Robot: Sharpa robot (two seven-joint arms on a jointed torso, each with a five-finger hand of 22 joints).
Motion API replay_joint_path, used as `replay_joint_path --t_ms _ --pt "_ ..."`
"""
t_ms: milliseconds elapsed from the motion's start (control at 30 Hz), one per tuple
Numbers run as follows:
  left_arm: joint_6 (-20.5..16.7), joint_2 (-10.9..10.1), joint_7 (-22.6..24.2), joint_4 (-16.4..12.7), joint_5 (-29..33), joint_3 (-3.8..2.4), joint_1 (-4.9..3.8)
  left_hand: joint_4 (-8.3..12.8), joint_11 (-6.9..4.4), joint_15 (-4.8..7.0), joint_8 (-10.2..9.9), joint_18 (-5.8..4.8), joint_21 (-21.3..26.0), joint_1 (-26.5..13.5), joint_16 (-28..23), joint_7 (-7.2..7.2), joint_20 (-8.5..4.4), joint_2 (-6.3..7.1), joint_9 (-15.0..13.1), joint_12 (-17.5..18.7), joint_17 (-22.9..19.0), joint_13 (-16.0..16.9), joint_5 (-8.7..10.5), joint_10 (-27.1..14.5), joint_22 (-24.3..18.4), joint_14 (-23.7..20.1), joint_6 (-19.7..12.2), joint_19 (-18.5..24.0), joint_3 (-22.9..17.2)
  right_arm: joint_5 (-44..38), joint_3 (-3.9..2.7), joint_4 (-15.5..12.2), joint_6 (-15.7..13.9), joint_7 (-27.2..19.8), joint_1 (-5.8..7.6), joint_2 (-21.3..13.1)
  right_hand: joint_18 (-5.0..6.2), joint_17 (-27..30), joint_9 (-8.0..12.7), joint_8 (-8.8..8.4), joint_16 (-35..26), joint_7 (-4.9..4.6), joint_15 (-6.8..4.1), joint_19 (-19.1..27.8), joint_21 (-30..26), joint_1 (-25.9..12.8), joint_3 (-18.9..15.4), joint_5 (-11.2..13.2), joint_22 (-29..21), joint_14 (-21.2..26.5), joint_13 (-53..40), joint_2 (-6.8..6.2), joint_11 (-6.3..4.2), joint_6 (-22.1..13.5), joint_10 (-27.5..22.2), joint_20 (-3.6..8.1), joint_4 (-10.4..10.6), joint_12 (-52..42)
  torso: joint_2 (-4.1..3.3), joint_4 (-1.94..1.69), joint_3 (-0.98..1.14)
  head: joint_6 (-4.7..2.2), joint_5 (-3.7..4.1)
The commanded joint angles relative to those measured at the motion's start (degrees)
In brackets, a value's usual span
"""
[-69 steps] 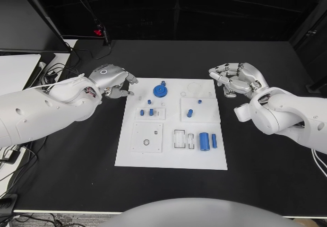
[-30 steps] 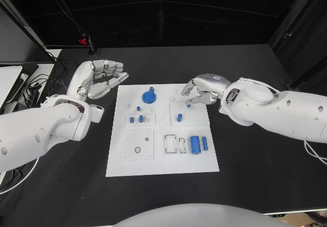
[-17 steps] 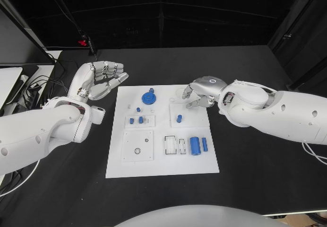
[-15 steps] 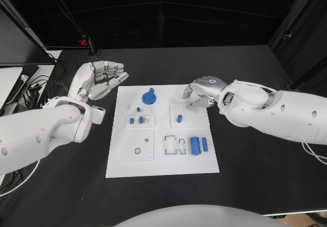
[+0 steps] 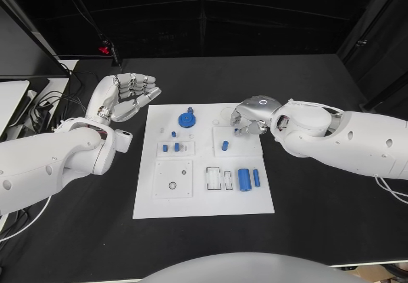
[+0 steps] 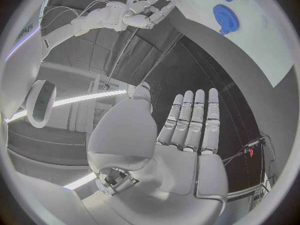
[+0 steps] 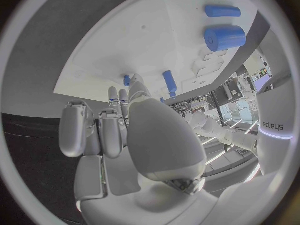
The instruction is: Assemble the parts on the task board
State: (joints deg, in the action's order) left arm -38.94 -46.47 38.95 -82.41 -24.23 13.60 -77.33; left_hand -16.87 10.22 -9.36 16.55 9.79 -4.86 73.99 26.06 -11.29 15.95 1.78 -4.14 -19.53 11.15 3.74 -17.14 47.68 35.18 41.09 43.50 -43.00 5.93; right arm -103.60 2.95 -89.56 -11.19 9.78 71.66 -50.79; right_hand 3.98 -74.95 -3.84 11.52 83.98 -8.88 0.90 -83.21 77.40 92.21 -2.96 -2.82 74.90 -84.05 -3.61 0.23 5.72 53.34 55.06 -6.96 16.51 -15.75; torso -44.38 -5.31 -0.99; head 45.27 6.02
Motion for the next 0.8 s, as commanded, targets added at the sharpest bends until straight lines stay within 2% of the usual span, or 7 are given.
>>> replay_joint_path --t_ms 33,333,467,800 --pt "0.29 -0.01 5.04 -0.07 0.41 -0.05 -0.07 0.13 0.14 0.06 0.41 0.67 0.02 0.25 0.30 -1.53 0.05 -0.62 0.05 -0.31 -0.14 0.07 -0.11 -0.42 -0.14 0.53 -0.45 -0.61 0.36 -1.40 -0.03 -0.04 1.84 1.62 0.04 0.01 -0.39 -0.63 -0.02 -0.45 -0.12 0.09 0.18 0.16 -0.09 0.32 0.66 0.14 6.74 -3.34 -0.02 -0.56 -0.09 0.75 1.02 -0.06 0.06 0.31 0.01 -0.03 -0.01 0.25 -0.18" --pt "0.17 -0.01 5.11 -0.02 1.66 -0.05 -0.07 0.16 0.10 0.19 1.01 0.68 0.01 0.92 0.91 -1.50 -0.05 -1.14 0.06 -0.89 -0.58 0.05 -0.32 -0.70 -0.59 1.07 -0.76 -1.30 0.36 -1.45 -0.03 0.11 1.16 0.78 -0.02 0.42 -0.39 -0.69 -0.07 -0.65 -0.04 0.46 -0.23 0.08 0.05 0.54 2.03 0.14 6.85 -3.38 0.07 -0.45 -0.60 2.64 3.71 0.18 0.16 0.94 0.04 0.08 -0.02 0.68 -0.23" --pt "0.14 0.00 5.21 0.01 2.16 -0.05 -0.07 0.16 0.09 0.21 1.09 0.67 0.01 1.02 0.99 -1.50 -0.07 -1.23 0.06 -0.97 -0.65 0.05 -0.36 -0.75 -0.65 1.13 -0.82 -1.39 0.37 -1.45 -0.03 0.22 1.66 1.08 -0.03 0.58 -0.39 -0.67 -0.03 -0.86 -0.04 0.59 -0.38 0.08 0.06 0.48 2.36 0.14 6.87 -3.39 0.10 -0.52 -0.76 2.98 4.27 0.32 0.18 1.39 0.05 -0.08 0.00 0.74 -0.02" --pt "0.03 -0.16 5.22 0.10 2.42 -0.05 -0.07 0.17 0.08 0.23 1.23 0.67 0.01 1.18 1.10 -1.49 -0.09 -1.37 0.06 -1.10 -0.75 0.05 -0.43 -0.81 -0.75 1.18 -0.88 -1.52 0.38 -1.45 -0.03 0.30 2.01 1.12 -0.14 0.88 -0.41 -0.55 0.02 -1.34 -0.07 0.72 -0.53 0.08 0.06 0.28 2.90 0.14 6.89 -3.38 0.11 -0.75 -0.92 3.52 5.55 0.49 0.21 2.22 0.01 -0.03 0.00 0.83 -0.04"
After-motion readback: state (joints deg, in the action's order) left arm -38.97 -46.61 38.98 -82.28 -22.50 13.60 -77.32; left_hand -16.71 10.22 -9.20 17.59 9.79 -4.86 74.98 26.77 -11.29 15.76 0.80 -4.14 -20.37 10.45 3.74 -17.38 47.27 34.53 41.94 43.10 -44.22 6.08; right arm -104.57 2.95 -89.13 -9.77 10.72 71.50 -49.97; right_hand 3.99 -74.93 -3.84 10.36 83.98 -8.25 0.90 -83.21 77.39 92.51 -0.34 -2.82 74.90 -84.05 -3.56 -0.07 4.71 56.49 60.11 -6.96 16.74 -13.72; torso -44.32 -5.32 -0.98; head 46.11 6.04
